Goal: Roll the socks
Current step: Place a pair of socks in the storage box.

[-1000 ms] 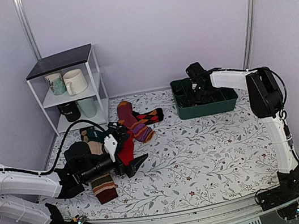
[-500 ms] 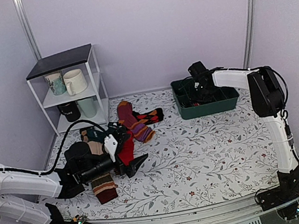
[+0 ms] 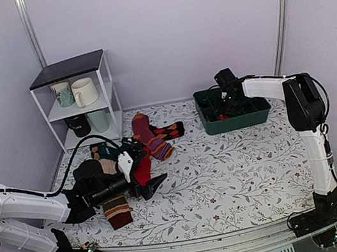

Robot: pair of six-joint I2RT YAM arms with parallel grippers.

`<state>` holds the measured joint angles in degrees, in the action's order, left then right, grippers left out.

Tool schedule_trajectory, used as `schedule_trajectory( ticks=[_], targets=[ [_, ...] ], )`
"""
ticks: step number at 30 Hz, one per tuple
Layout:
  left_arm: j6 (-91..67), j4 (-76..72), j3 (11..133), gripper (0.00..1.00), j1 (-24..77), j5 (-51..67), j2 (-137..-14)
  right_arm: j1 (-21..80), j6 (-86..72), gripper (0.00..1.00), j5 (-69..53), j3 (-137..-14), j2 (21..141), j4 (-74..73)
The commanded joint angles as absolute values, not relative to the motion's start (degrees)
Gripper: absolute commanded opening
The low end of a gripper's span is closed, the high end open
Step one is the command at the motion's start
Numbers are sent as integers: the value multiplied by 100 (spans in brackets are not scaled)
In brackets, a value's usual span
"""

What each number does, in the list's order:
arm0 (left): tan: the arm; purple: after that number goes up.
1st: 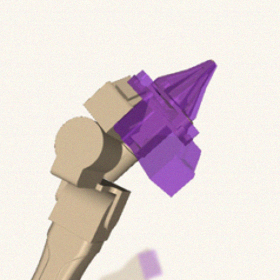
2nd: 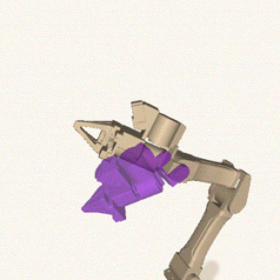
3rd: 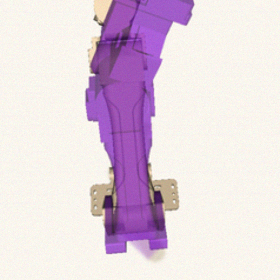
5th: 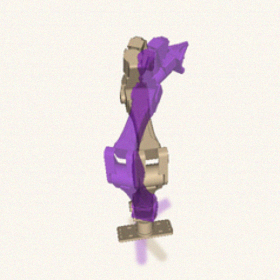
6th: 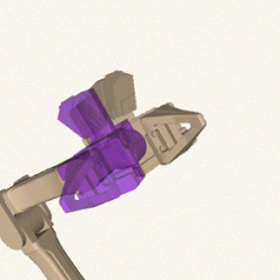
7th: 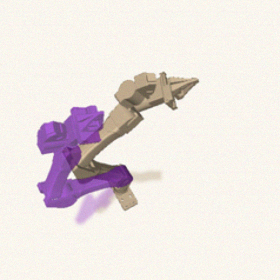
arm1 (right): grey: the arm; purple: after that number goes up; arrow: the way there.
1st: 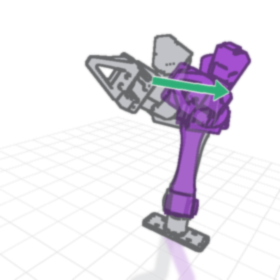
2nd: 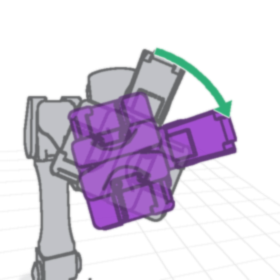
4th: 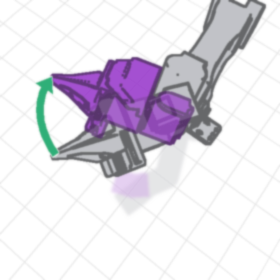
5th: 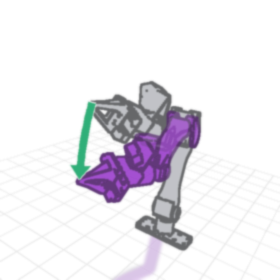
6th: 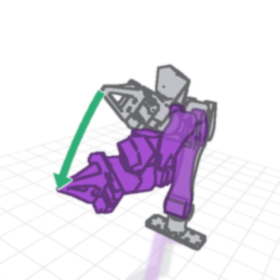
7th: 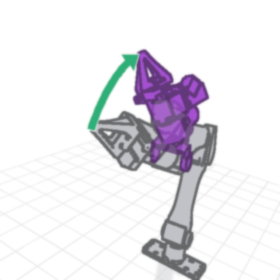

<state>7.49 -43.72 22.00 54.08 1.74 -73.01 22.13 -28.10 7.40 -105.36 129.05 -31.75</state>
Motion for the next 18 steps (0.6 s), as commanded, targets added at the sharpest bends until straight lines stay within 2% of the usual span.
schedule_trajectory(
  ticks=[1, 15, 18],
  targets=[
    [806, -4421, 2226, 100, 5302, 181, -7389, 2118, -2907, 52, 959, -10305, 12461, -3182],
    [769, -4448, 2264, 99, 5301, -30, -7490, 2120, -2774, 51, 907, -9680, 11504, -2501],
    [773, -4443, 2276, 99, 5301, -40, -7529, 2130, -2538, 55, 628, -9497, 11263, -2282]
  ],
)
